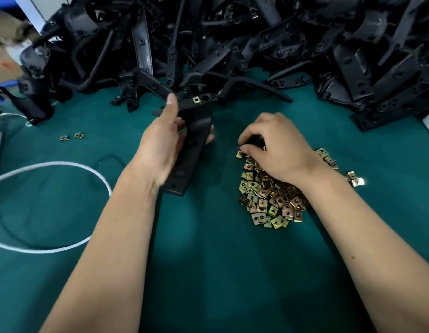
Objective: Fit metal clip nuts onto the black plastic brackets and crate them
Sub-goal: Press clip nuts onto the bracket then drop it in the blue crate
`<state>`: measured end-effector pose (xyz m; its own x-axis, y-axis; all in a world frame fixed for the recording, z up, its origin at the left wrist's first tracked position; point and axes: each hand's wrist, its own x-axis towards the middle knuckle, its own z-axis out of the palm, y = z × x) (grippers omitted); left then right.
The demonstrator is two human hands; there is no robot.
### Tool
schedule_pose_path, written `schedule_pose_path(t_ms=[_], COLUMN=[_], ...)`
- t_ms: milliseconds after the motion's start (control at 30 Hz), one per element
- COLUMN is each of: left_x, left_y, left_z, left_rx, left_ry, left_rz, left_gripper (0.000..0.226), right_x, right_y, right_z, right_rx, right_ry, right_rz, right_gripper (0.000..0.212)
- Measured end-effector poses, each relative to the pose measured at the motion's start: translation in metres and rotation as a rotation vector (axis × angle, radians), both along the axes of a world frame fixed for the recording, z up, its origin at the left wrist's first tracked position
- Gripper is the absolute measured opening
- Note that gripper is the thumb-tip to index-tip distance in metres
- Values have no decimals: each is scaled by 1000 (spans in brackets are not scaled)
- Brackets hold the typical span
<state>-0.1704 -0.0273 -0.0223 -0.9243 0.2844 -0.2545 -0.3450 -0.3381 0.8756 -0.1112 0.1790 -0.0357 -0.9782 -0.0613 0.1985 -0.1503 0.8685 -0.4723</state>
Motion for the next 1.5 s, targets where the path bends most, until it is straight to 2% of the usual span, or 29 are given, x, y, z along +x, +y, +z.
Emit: schedule_pose_path(t_ms=[133, 233, 333, 367, 433, 500, 533, 567, 667, 733, 833, 933, 1033, 1200, 1333, 1500], left_x=[3, 4, 7, 7, 9, 10, 10, 10, 9, 9, 10, 9, 9, 10, 11, 13], left_y=[0, -2, -3, -4, -5, -7, -7, -8, -9, -8, -7, -7, -6, -4, -4, -3], left_z=[-1, -2, -3, -3, -4, -7, -7, -8, -8, -8, -8, -10, -9, -9, -8, -6], left_rx=[-64, -154, -183, -215, -307, -350, -357, -372, -452, -472, -471, -451, -455, -430, -446, -453], left_ry=[63, 136, 178, 188, 215, 240, 252, 267, 311, 326, 333, 341, 352, 355, 361, 383], left_rz=[-32, -57, -158, -211, -330, -441, -486, -528, -620, -647, -653, -664, -664, -660, -666, -670], left_gripper=[53, 57, 72, 70, 54, 27, 16, 14, 43, 49, 28, 15, 20, 14, 25, 20], right_x=[-1, 0, 1, 0, 0, 2, 3, 4, 3, 1, 1, 2, 2, 2, 2, 2], right_y=[-2, 1, 7, 9, 13, 13, 11, 9, 1, -2, -2, -2, -5, -6, -7, -5], right_z=[1, 0, 2, 4, 7, 11, 12, 12, 11, 12, 14, 15, 14, 11, 10, 12], right_rx=[-13, -56, -324, -443, -714, -978, -1065, -1106, -1097, -1053, -1020, -1021, -1038, -1054, -1026, -1018], right_ry=[-23, 40, 140, 160, 157, 87, 39, -5, -98, -154, -284, -318, -272, -191, -194, -217], right_rz=[33, -17, -124, -155, -167, -101, -61, -29, -13, -2, 57, 75, 56, -12, -4, 13], right_gripper=[9, 6, 10, 10, 10, 14, 15, 15, 8, 7, 8, 10, 8, 5, 4, 4])
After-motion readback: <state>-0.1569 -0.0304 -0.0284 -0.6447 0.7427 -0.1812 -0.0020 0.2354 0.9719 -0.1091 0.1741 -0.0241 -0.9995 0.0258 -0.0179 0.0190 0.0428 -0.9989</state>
